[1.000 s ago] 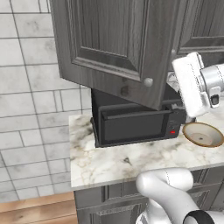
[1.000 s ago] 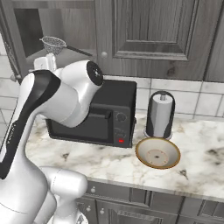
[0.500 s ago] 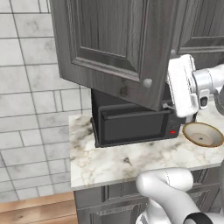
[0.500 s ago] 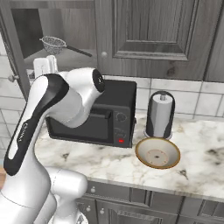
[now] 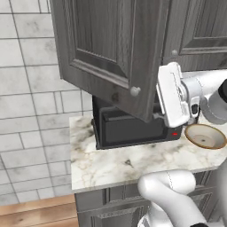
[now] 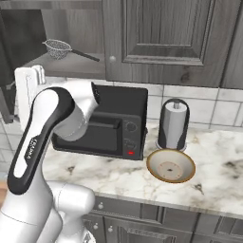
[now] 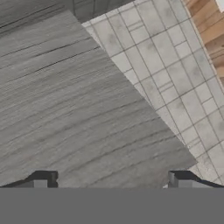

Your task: Open the cabinet and setup a tea strainer by placing it in the bowl upright.

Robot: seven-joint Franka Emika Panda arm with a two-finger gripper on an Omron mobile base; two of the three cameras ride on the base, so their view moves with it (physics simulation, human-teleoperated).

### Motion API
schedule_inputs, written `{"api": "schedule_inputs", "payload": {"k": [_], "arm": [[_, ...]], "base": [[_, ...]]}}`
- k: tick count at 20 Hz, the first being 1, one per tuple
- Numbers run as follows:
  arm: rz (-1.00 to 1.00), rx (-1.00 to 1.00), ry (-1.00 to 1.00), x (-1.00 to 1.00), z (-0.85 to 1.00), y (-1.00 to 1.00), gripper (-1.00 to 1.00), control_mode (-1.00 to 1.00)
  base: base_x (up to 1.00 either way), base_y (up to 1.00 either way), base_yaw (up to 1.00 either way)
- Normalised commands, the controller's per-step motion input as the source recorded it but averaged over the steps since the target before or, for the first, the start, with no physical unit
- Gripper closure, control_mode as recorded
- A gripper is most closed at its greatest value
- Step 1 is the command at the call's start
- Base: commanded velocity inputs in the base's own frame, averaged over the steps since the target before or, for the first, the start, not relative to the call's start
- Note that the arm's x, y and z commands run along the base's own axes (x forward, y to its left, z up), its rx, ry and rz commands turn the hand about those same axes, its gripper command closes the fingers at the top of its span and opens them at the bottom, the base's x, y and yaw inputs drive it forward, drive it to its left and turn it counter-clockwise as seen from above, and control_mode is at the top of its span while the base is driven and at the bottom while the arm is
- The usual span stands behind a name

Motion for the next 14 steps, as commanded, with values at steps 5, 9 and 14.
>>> {"api": "schedule_inputs", "payload": {"k": [5, 9, 14], "arm": [[0.27, 0.01, 0.19, -0.14, -0.02, 0.99, -1.00, -1.00], [0.21, 0.00, 0.16, -0.09, -0.01, 0.99, -1.00, -1.00], [0.09, -0.02, 0.08, 0.00, -0.08, 0.73, -1.00, -1.00]], "base": [[0.00, 0.00, 0.00], [0.00, 0.00, 0.00], [0.00, 0.00, 0.00]]}}
